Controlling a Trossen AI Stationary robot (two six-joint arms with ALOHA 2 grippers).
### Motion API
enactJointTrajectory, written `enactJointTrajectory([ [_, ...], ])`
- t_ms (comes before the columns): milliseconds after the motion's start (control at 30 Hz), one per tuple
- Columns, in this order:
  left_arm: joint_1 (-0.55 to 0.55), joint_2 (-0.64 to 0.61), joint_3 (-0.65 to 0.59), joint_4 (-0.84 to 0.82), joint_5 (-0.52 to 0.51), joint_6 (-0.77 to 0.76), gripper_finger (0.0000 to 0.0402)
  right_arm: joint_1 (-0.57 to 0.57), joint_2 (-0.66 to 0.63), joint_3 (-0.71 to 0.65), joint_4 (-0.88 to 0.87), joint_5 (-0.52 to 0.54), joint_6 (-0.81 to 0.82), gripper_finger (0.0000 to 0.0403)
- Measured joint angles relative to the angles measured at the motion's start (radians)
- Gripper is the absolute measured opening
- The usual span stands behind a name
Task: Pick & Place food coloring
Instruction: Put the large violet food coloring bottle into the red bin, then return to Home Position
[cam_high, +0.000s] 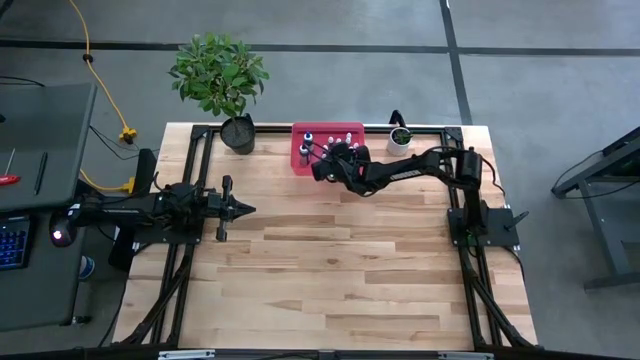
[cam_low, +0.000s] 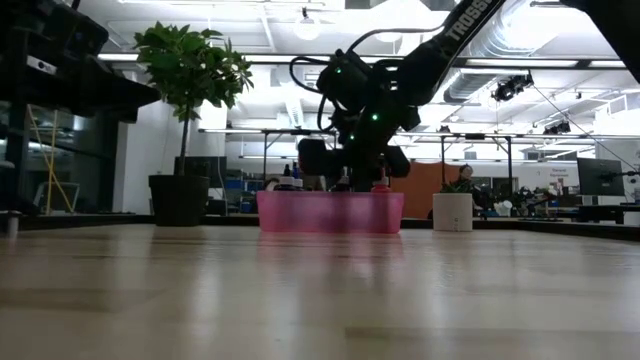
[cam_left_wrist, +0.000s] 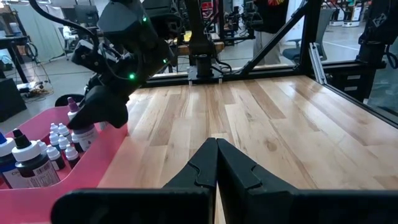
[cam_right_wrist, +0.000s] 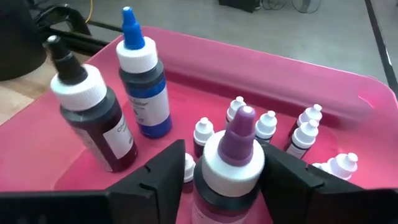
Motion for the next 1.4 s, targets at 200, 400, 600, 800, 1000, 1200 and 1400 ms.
enactJointTrajectory([
  [200,0.0,0.0,0.0,0.0,0.0,0.0,0.0,0.003,-0.009,-0.001,0.007,-0.031,-0.056,0.019],
  [400,0.0,0.0,0.0,0.0,0.0,0.0,0.0,0.003,-0.041,-0.003,-0.009,-0.064,-0.076,0.0195],
  [600,0.0,0.0,0.0,0.0,0.0,0.0,0.0,0.003,-0.052,-0.003,-0.054,-0.062,-0.097,0.0218],
  [800,0.0,0.0,0.0,0.0,0.0,0.0,0.0,0.002,-0.078,-0.003,-0.067,-0.047,-0.119,0.025],
  [1000,0.0,0.0,0.0,0.0,0.0,0.0,0.0,-0.005,-0.137,-0.003,-0.084,-0.051,-0.182,0.0282],
  [1200,0.0,0.0,0.0,0.0,0.0,0.0,0.0,0.003,-0.277,-0.003,-0.15,-0.203,-0.316,0.0294],
  [1400,0.0,0.0,0.0,0.0,0.0,0.0,0.0,0.04,-0.495,-0.001,-0.357,-0.477,-0.374,0.0294],
])
